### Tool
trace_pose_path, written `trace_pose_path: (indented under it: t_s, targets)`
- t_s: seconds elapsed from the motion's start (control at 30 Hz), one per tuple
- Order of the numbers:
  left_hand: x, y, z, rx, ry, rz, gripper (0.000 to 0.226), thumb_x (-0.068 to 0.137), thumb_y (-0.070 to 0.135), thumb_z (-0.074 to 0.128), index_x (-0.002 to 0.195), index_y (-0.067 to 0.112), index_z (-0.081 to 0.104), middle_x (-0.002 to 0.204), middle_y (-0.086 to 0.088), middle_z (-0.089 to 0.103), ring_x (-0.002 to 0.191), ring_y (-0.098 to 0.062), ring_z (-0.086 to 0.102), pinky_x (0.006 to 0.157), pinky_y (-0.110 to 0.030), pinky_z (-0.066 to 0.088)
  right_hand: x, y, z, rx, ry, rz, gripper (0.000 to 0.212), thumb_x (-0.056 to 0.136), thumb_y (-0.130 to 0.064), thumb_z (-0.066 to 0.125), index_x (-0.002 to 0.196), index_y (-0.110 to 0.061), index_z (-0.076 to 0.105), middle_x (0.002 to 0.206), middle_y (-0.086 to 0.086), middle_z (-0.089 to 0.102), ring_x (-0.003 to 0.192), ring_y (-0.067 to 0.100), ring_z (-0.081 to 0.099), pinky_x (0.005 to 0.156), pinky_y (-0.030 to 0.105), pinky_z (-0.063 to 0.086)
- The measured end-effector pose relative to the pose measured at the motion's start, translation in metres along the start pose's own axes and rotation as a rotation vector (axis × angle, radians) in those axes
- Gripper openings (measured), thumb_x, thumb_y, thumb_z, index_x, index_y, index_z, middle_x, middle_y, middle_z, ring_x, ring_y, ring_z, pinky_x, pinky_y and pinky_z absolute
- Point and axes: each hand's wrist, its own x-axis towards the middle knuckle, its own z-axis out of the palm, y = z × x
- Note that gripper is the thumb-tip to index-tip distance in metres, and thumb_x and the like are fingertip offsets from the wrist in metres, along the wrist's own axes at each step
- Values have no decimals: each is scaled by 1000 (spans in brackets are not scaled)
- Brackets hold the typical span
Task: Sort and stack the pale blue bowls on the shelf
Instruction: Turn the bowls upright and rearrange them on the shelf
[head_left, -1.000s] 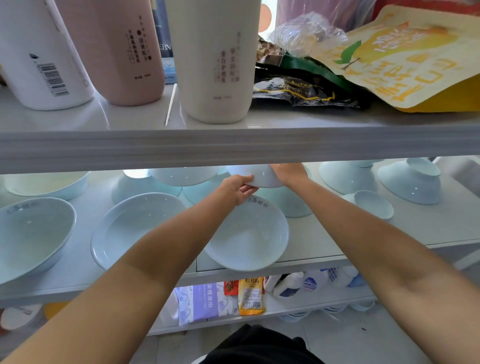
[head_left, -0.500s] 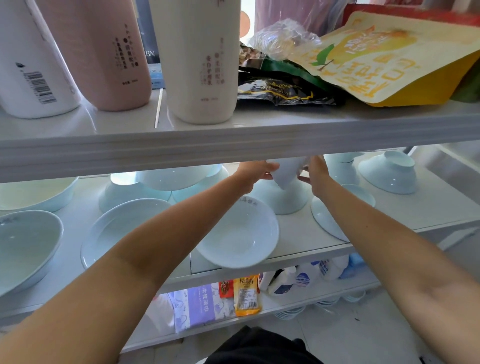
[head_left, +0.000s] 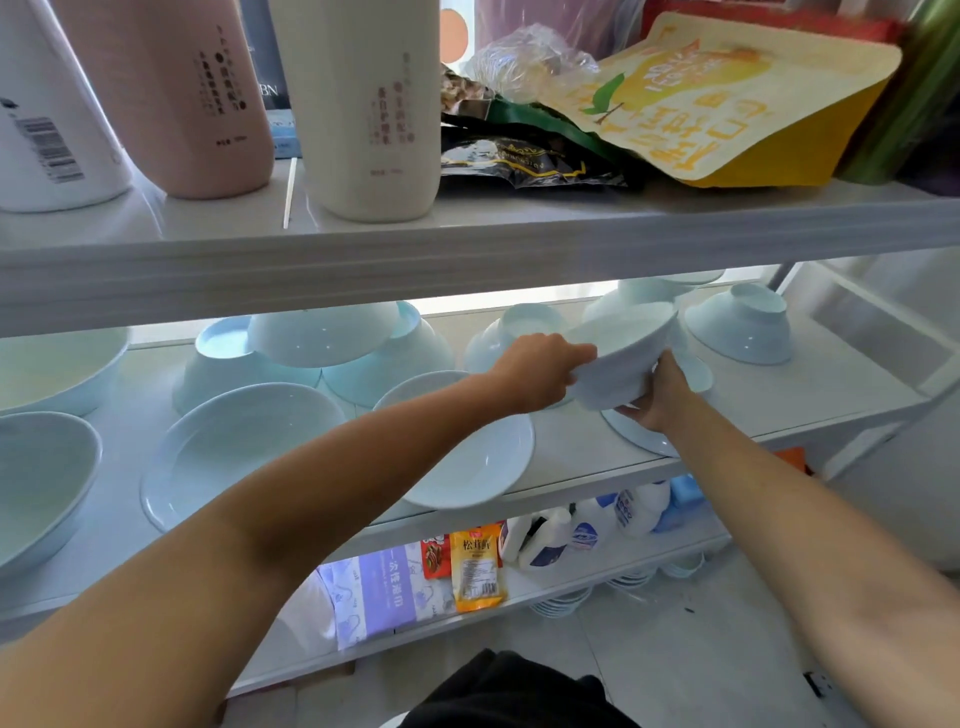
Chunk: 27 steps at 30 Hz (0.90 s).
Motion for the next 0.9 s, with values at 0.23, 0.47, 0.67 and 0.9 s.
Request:
trace_pose_path:
  t_s: [0.23, 0.47, 0.67, 0.9]
  targets:
    - [-22, -6, 12, 342, -70, 246, 38, 93, 5, 51, 129, 14, 48, 102, -11, 67, 91, -24, 67, 87, -33, 54, -3, 16, -7, -82, 63, 19, 31, 99, -29, 38, 118, -9, 53, 130, 16, 56, 74, 22, 55, 90, 37, 47]
    - [-32, -7, 15, 419, -91, 322, 36, 93, 8, 54, 129, 10, 48, 98, -11, 68, 85, -22, 68, 87, -33, 55, 3, 17, -3, 258, 31, 35, 60, 97, -54, 19, 136, -16, 47, 129, 10, 56, 108, 32, 57, 85, 42, 47]
    - [-40, -8, 33, 465, -216, 395, 36, 93, 10, 55, 128, 10, 46, 88, -11, 65, 77, -22, 66, 80, -31, 56, 13, 23, -15, 84, 47, 13, 51, 93, -47, 43, 133, -15, 50, 117, 10, 63, 93, 30, 60, 83, 41, 48]
    - [-45, -10, 35, 368, -267, 319, 29, 100, 29, 43, 113, 9, 60, 98, -7, 70, 90, -22, 68, 84, -32, 52, 17, 35, -20, -28, 120, 13, 43, 92, -25, 51, 133, -11, 50, 127, 10, 59, 104, 33, 59, 83, 43, 50]
